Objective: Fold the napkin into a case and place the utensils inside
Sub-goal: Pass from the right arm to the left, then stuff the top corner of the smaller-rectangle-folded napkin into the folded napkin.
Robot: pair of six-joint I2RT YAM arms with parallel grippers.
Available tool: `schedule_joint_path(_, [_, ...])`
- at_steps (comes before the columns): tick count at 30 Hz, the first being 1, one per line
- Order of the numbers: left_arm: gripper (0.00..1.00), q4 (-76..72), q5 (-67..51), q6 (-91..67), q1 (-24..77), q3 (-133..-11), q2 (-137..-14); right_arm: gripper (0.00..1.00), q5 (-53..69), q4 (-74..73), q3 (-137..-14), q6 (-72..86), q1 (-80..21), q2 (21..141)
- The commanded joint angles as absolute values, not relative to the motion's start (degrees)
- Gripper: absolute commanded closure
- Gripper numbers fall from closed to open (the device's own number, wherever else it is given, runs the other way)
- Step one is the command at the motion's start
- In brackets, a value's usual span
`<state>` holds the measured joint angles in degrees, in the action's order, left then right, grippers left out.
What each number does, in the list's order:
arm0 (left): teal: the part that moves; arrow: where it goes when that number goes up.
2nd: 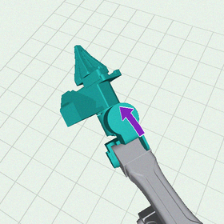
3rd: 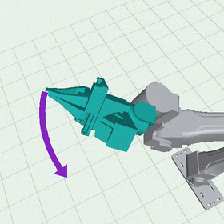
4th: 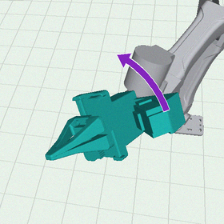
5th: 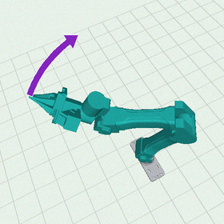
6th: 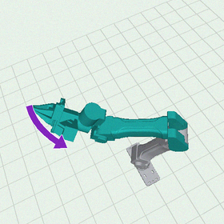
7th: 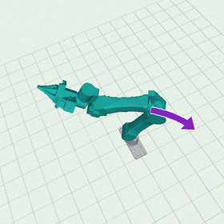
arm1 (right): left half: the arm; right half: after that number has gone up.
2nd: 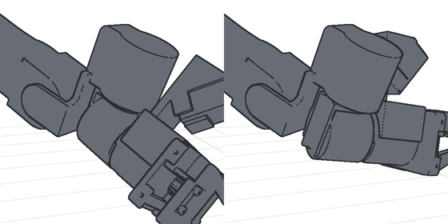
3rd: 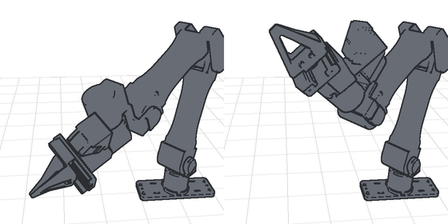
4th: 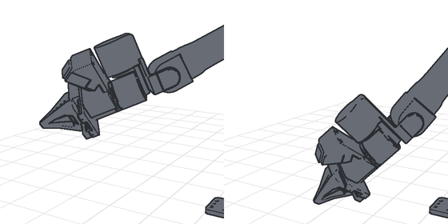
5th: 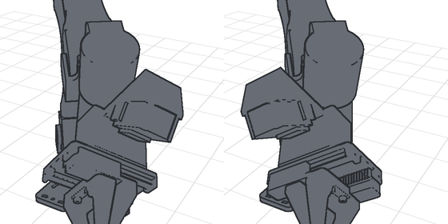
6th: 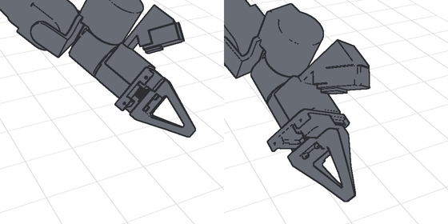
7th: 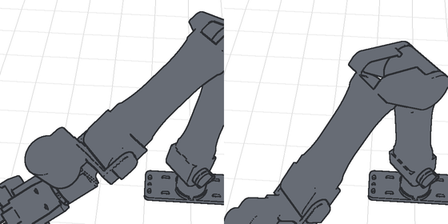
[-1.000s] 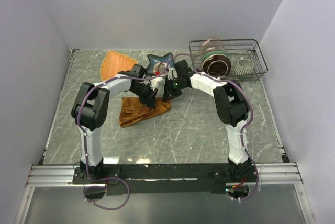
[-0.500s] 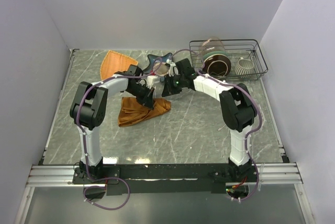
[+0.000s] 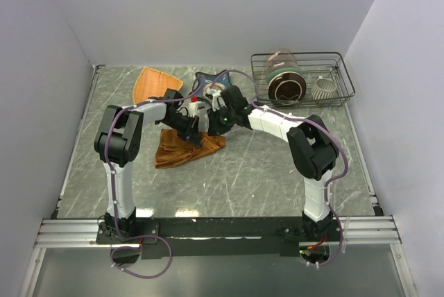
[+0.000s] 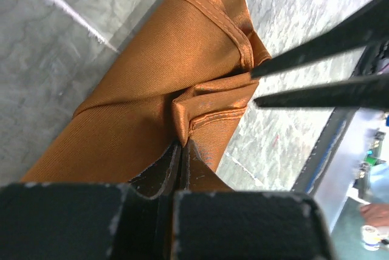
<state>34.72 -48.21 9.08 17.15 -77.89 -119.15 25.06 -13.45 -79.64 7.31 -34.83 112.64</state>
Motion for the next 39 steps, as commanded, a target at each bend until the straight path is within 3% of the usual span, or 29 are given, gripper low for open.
schedule_joint_path(1, [0.99,34.5,-50.9,6.0,16.7,-76.5,-119.7,0.78,21.1,-11.4,-79.7,2.6,-36.8,109.3])
schedule_joint_path(12, [0.99,33.8,-51.9,4.2,15.7,-76.8,-121.4,0.72,12.0,-13.4,-82.2,-1.7,-40.4,113.6])
schedule_joint_path(25, [0.99,34.3,-51.9,4.1,15.3,-77.9,-122.3,0.62,9.8,-15.7,-84.0,-2.9,-41.2,117.9])
schedule_joint_path(30, [0.99,34.4,-52.0,3.6,14.9,-78.2,-122.8,0.78,9.1,-15.7,-84.5,-3.5,-41.2,118.4])
schedule_joint_path(32, [0.99,34.5,-52.2,3.4,14.8,-78.3,-123.0,0.89,9.2,-16.0,-84.9,-3.7,-41.0,118.1])
schedule_joint_path(33, [0.99,34.5,-52.1,3.4,14.7,-78.3,-123.0,0.99,9.2,-16.1,-85.1,-4.0,-41.1,118.0])
schedule_joint_path(39, [0.99,34.7,-52.2,3.7,14.6,-78.6,-123.0,1.00,10.5,-16.4,-85.5,-4.2,-40.8,115.0])
